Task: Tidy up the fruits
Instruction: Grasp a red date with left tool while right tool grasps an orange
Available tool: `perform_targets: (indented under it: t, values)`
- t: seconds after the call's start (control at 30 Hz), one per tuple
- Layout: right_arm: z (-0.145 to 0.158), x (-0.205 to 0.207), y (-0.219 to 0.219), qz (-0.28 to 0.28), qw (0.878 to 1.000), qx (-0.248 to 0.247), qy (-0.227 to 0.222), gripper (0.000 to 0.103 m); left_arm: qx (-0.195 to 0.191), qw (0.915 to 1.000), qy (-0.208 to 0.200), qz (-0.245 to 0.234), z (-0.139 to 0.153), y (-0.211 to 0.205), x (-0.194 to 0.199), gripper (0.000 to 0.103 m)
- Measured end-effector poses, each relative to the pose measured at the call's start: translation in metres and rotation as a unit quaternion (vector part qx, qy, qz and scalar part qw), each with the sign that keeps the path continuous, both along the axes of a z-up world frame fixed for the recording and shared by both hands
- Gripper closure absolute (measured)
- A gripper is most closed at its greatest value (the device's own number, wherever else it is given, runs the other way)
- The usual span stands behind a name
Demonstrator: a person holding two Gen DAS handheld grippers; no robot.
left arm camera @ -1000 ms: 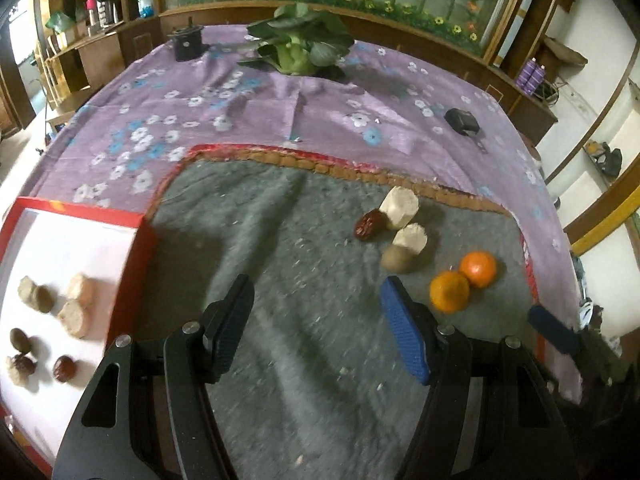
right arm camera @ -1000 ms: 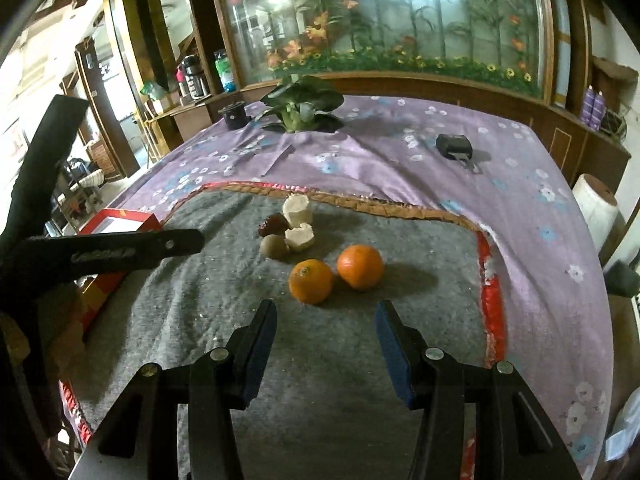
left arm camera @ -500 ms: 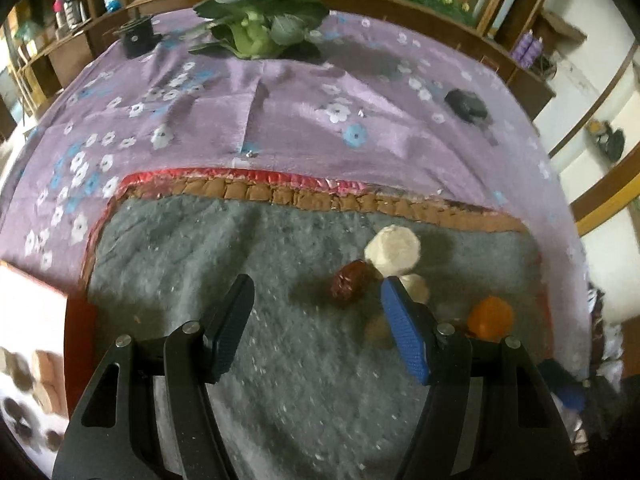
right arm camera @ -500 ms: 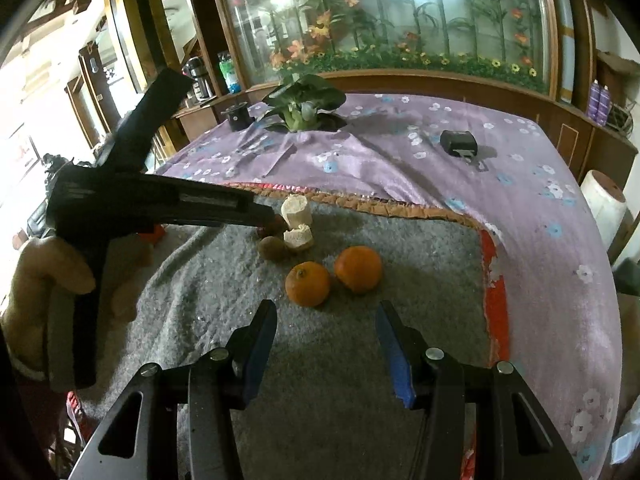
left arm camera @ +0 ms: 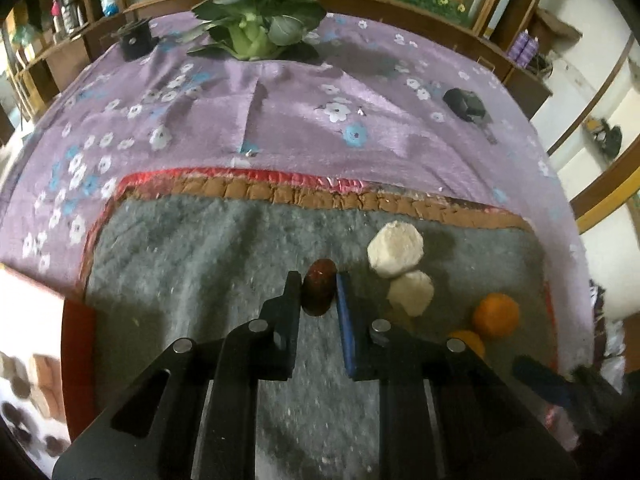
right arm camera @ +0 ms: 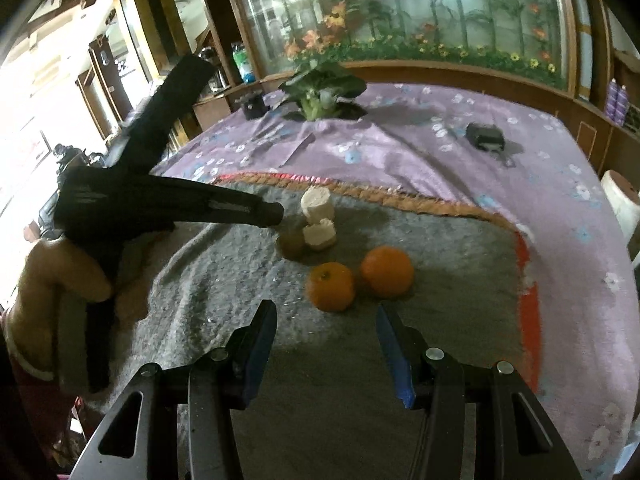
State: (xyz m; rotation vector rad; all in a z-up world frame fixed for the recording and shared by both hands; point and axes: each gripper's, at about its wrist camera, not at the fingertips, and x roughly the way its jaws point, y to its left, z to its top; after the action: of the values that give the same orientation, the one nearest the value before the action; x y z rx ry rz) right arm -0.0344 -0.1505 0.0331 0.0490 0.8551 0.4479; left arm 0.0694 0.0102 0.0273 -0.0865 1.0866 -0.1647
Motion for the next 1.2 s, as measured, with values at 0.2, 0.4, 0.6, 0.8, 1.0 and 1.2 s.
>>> perform_targets:
  t: [0.2,0.4,0.6,0.8,1.0,1.2]
  values:
    - [-0.015,0.023,0.022,0.002,0.999,-0.034,0.007,0.053,0.008,0.9996,-0.026,0.009,0.014,0.007,-0.027,0.087]
    - [-0.018,0.023,0.026,-0.010,0.998,-0.053,-0.009,0.071,0.036,0.9981,-0.048,0.017,0.018,0.012,-0.047,0.087]
    - [-0.004,0.001,0.019,-0.019,0.999,-0.034,-0.015,0.071,0.050,0.9962,-0.065,0.028,0.020,0.021,-0.071,0.087]
    - [0.015,-0.020,0.025,-0.022,0.999,-0.010,-0.037,0.071,0.051,0.9950,-0.076,0.038,0.025,0.032,-0.094,0.087]
    - [0.025,-0.036,0.051,0.002,0.999,-0.017,-0.048,0.071,0.058,0.9930,-0.090,0.050,0.033,0.049,-0.114,0.087]
    - [0.034,-0.045,0.084,0.034,0.998,-0.020,-0.057,0.071,0.059,0.9914,-0.095,0.068,0.038,0.072,-0.132,0.087]
